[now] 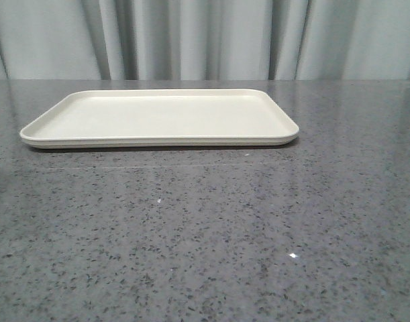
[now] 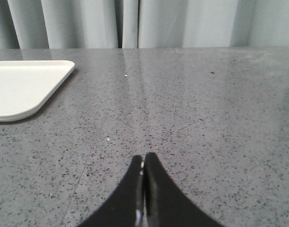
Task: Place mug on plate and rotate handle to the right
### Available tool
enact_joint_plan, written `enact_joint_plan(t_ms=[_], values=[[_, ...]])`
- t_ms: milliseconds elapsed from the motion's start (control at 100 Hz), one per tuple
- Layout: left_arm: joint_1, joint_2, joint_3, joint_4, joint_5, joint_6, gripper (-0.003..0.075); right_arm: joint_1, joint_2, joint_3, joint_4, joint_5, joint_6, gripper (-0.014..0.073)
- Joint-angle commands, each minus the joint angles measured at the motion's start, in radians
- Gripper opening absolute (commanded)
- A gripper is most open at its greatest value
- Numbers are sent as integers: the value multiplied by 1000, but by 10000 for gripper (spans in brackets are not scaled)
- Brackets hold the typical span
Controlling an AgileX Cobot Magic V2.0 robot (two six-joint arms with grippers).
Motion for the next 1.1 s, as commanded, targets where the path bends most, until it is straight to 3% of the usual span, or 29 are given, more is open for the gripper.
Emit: enact_joint_plan(t_ms=[0, 1090], values=[[1, -30, 9, -6, -76, -1, -20, 2, -22, 0, -12, -89, -2, -67], [1, -30, 3, -52, -76, -1, -20, 2, -22, 0, -11, -119, -2, -67]])
